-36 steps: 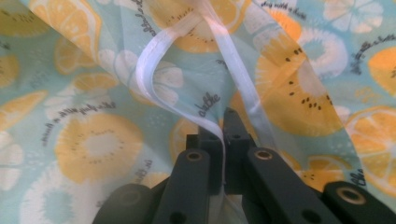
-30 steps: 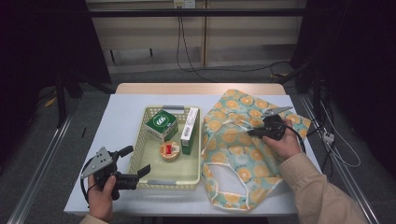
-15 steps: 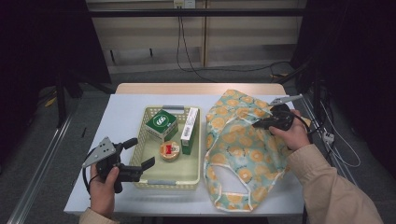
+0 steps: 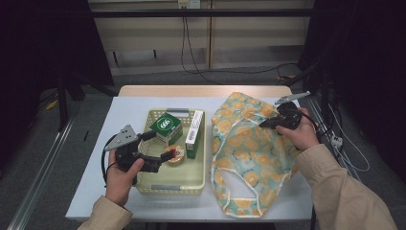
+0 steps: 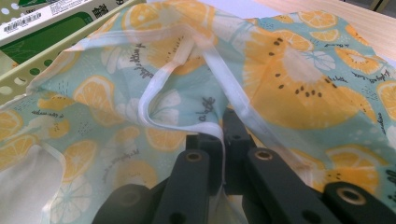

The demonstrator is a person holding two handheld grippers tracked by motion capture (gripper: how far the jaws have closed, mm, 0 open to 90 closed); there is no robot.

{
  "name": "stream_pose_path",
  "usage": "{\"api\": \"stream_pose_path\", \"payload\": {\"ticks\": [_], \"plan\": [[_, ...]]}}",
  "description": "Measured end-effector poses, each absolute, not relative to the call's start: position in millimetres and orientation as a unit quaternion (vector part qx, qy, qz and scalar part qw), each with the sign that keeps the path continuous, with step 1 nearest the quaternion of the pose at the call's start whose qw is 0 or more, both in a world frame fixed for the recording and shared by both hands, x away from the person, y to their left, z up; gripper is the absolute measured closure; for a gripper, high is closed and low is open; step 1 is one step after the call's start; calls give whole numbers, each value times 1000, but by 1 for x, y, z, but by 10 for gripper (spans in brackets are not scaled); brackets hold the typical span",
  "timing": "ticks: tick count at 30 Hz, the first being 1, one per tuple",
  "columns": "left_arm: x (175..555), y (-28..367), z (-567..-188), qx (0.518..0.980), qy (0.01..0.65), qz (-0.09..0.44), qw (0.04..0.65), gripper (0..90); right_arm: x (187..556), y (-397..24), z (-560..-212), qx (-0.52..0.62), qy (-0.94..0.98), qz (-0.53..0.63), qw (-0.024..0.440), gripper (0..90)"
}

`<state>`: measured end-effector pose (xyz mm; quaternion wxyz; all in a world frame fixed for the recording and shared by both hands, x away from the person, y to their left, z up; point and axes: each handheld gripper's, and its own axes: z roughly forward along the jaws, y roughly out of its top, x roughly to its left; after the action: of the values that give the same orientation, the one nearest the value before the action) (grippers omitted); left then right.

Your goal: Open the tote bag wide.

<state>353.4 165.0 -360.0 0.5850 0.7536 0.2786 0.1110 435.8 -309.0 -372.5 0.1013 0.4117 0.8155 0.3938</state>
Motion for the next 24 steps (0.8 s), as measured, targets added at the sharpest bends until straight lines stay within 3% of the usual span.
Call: {"api": "stream_pose_path", "payload": {"ticks": [24], "plan": [[380,136,-382,785,289,98,539,36,437,-298,-375,403,820,395,92,896]]}}
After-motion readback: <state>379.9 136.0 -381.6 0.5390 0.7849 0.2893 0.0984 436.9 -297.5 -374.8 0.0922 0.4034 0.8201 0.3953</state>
